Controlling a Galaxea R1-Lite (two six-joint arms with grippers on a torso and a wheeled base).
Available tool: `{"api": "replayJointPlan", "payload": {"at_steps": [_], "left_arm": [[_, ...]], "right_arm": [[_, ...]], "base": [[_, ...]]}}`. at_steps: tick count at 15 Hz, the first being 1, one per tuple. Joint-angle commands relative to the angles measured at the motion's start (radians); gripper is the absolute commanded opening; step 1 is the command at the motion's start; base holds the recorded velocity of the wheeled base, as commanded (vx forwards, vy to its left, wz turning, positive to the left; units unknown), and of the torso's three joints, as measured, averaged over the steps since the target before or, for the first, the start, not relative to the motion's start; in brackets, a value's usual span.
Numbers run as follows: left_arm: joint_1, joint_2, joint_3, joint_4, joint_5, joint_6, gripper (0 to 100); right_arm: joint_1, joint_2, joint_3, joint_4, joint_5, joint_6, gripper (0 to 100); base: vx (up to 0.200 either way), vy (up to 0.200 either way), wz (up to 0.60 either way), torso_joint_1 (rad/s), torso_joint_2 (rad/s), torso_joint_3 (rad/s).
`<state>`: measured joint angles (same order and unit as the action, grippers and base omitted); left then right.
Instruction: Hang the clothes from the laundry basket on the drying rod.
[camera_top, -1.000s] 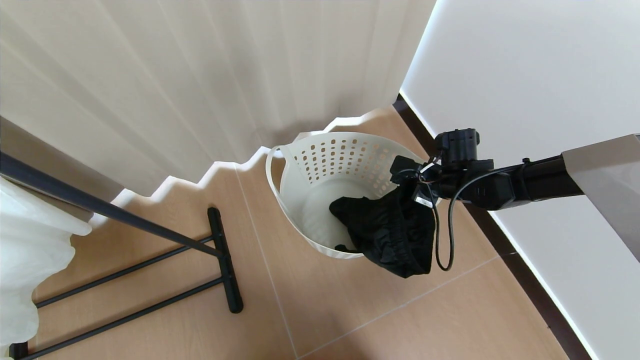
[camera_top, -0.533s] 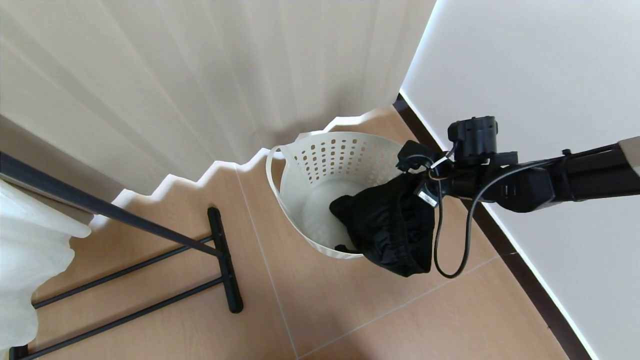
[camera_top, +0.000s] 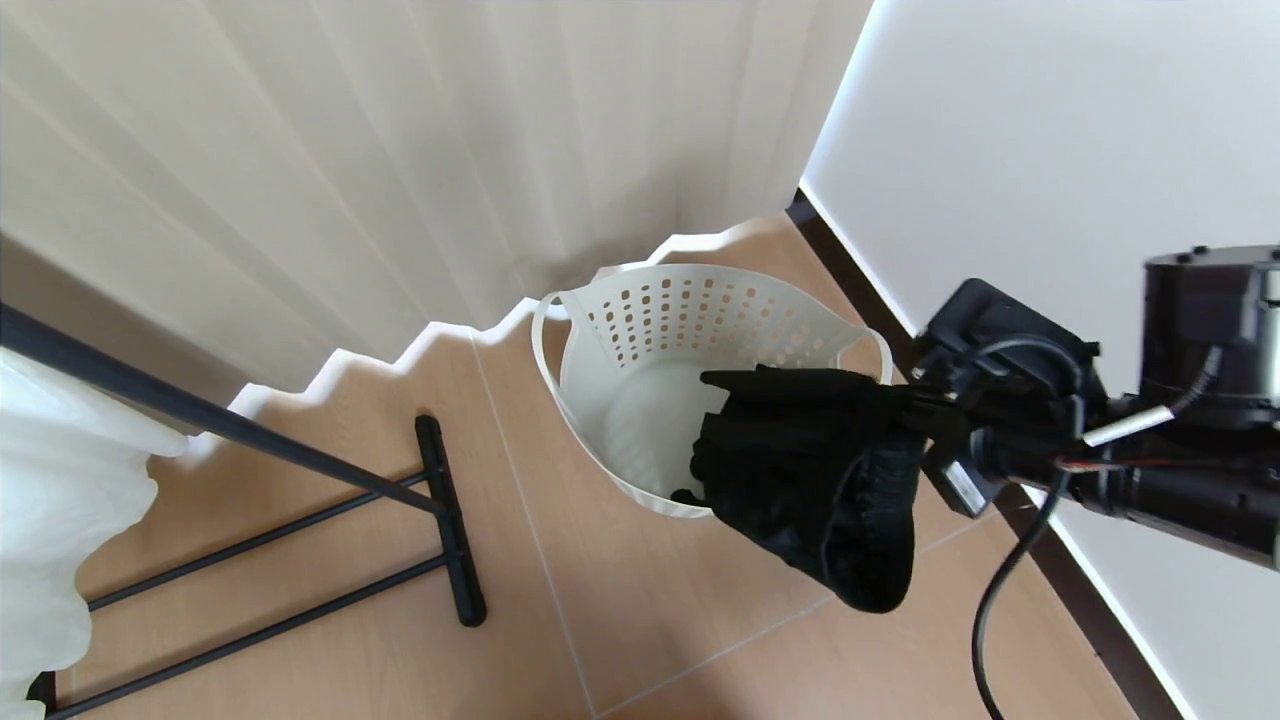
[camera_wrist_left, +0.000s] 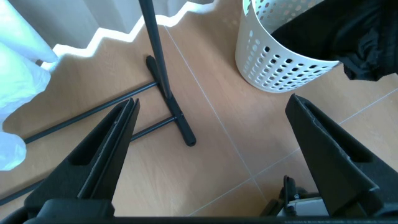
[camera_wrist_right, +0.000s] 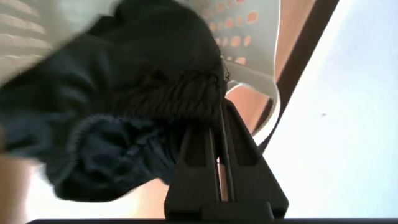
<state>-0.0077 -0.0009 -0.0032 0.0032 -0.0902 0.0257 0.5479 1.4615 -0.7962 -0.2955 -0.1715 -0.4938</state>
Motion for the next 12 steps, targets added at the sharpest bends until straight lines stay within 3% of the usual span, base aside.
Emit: {"api": "replayJointPlan", "payload": {"at_steps": [1,4,12], "left_arm": [[-0.002,0.001,0.000,0.000,0.000,0.000,100],[0.000,0.001,0.000,0.000,0.000,0.000,100],[0.000,0.001,0.000,0.000,0.000,0.000,100]], "right_arm": [[0.060,-0.208,0.241,-0.206,-0.005,0.006,0],[0.055,-0.174,0.239,-0.266,-0.014,0.006,0],[0.030,-0.138,0.236,-0.266,-0.011,0.011,0]], "base": [[0.000,0.000,0.00,0.000,0.00,0.000],[0.000,0.000,0.00,-0.001,0.00,0.033],[0.000,0.000,0.00,0.002,0.00,0.190]]}}
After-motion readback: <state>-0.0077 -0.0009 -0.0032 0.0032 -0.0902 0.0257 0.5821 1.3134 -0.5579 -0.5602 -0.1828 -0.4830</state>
